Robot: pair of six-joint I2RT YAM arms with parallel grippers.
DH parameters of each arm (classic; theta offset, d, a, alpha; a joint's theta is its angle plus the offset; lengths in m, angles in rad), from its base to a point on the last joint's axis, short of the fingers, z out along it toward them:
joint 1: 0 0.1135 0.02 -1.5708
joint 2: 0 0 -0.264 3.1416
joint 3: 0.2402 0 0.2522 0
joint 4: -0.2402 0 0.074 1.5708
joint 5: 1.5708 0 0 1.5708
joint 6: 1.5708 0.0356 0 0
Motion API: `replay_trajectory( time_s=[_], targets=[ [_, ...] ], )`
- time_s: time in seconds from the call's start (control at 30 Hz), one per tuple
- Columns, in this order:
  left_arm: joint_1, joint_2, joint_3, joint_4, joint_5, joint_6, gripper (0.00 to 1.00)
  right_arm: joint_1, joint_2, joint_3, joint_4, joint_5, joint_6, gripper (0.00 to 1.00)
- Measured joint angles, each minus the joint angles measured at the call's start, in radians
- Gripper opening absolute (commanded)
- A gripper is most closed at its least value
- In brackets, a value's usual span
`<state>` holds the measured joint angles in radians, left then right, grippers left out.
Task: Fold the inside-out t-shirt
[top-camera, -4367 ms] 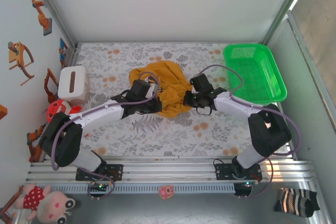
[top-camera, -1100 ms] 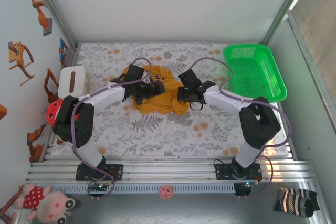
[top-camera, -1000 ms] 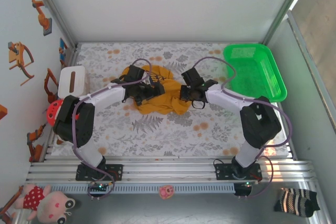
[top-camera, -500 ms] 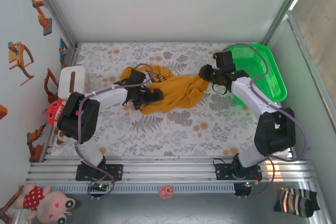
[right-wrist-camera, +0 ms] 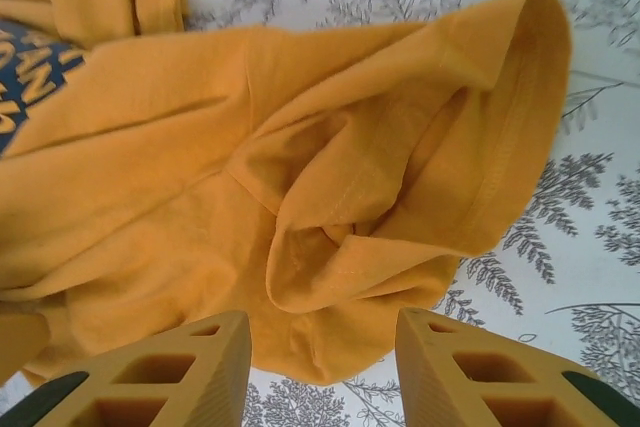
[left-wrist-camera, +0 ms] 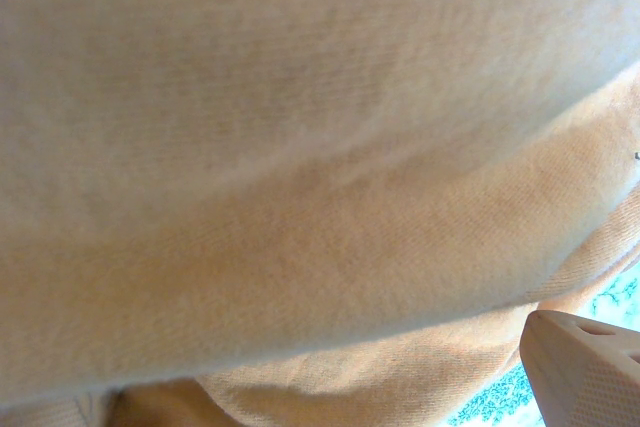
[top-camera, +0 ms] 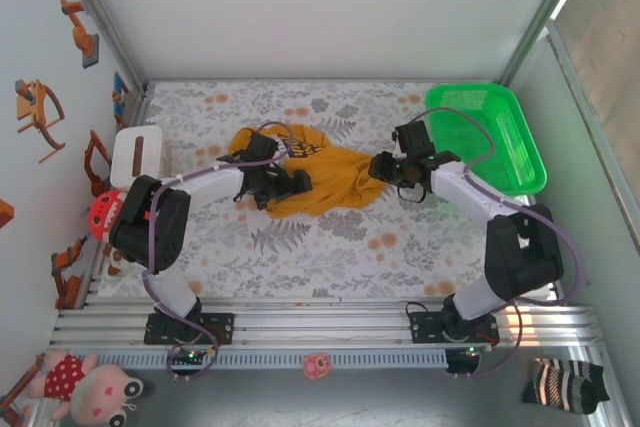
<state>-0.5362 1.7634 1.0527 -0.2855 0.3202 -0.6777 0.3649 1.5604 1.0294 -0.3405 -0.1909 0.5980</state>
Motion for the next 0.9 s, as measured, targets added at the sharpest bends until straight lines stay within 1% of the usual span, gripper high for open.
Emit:
replay_trajectory(
  time_s=[0.23,0.33,0.37,0.4,0.43,0.5,0.53,0.7,0.77,0.9],
  targets=[
    [0.000,0.001,0.000,-0.002,-0.006,0.003,0.99,0.002,0.170,0.047,0.006,0.028,0.000,0.40],
    [0.000,0.002,0.000,-0.002,-0.007,0.002,0.99,0.002,0.201,0.063,0.010,0.039,0.007,0.36],
    [0.000,0.003,0.000,-0.001,-0.007,0.003,0.99,0.002,0.206,0.066,0.011,0.042,0.011,0.33],
    [0.000,0.003,0.000,-0.001,-0.007,0.003,0.99,0.002,0.209,0.067,0.012,0.045,0.013,0.27],
    [0.000,0.004,0.000,-0.001,-0.007,0.003,0.99,0.002,0.213,0.069,0.015,0.046,0.018,0.20],
    [0.000,0.006,0.000,0.000,-0.007,0.002,0.99,0.002,0.222,0.074,0.018,0.046,0.027,0.01],
    [0.000,0.007,0.000,0.000,-0.007,0.003,0.99,0.003,0.224,0.074,0.018,0.046,0.030,0.00],
    [0.000,0.008,0.000,0.001,-0.007,0.002,0.99,0.002,0.198,0.058,0.017,0.051,0.040,0.00],
    [0.000,0.010,0.000,0.001,-0.007,0.002,0.99,0.002,0.156,0.032,0.015,0.056,0.041,0.00],
    [0.000,0.011,0.000,0.002,-0.006,0.002,0.99,0.002,0.015,-0.034,0.008,0.080,0.045,0.00]
  ],
)
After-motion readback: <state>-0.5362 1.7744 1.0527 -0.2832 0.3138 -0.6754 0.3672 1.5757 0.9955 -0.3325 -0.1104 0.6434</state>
